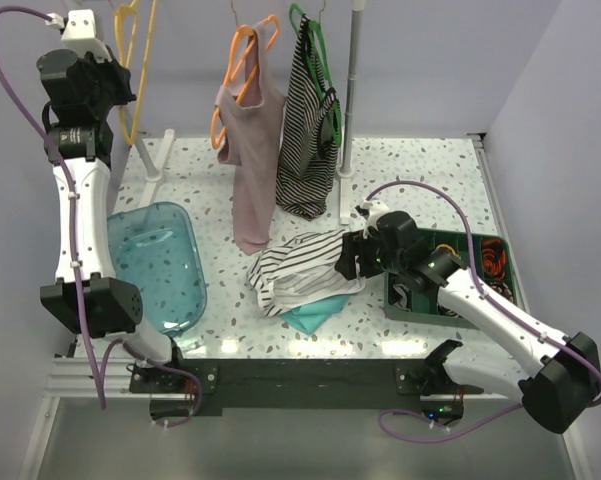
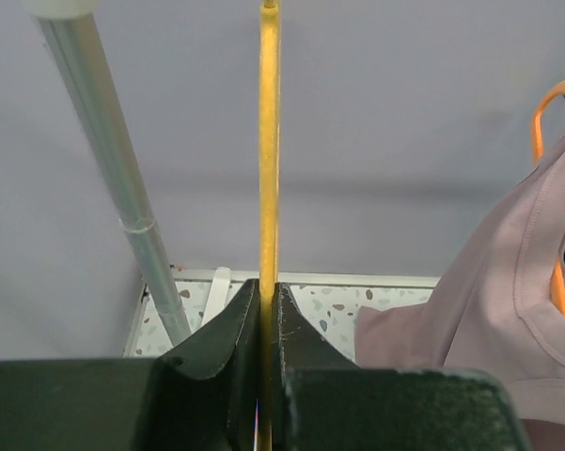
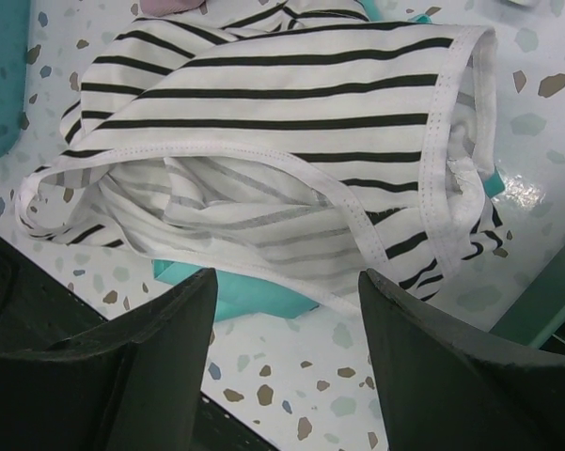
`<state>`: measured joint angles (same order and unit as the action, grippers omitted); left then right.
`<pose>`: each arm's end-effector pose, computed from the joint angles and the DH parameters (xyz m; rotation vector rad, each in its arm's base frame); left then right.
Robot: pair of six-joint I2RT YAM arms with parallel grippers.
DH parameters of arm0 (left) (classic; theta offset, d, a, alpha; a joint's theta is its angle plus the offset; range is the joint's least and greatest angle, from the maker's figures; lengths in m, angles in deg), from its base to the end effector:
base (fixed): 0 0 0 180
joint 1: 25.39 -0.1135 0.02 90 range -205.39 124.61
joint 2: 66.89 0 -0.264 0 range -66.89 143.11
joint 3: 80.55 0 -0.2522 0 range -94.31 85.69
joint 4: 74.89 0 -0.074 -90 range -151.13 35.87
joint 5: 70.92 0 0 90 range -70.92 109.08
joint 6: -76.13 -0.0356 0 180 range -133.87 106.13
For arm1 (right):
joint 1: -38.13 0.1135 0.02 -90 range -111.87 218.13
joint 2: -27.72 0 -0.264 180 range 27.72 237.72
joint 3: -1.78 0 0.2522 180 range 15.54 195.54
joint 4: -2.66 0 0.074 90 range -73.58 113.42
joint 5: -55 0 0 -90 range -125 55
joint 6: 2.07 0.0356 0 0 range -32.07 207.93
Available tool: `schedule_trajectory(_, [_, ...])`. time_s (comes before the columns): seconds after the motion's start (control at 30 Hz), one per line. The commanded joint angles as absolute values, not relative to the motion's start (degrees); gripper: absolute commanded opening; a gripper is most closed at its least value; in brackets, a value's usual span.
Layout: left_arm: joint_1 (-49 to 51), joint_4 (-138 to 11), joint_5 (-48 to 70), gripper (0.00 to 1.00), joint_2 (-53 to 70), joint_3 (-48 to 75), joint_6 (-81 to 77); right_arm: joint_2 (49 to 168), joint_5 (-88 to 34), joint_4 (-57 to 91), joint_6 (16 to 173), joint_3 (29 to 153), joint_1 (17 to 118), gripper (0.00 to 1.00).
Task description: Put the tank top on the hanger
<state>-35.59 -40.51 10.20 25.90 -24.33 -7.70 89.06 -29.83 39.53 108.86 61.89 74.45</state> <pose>0.3533 0.0580 0.5006 -0.1137 1.6258 -0.0723 0.1848 0.1398 0.2722 -0.3597 2.2833 0.6303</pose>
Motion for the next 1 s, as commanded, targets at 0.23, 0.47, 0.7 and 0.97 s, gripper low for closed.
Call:
schedule_trajectory(0.23, [-35.4,-46.8,7.6,0.0,16.9,-16.8,-7.2,87.0,-30.8,38.1,108.7,62.8,74.5,0.66])
schedule_trajectory(0.47, [-35.3,-46.2,7.9,0.0,10.6,-9.0,-6.1,86.7,-30.3,38.7,108.7,62.9,74.5,0.66])
schedule_trajectory(0.7, [-35.3,-40.6,7.5,0.0,2.2,-3.6,-2.5,86.3,-30.5,39.5,108.7,63.1,74.6,0.66])
schedule_trajectory(0.97, [-35.3,-32.8,5.3,0.0,-11.2,-5.4,-2.5,84.7,-32.0,43.0,108.6,64.4,74.6,0.66])
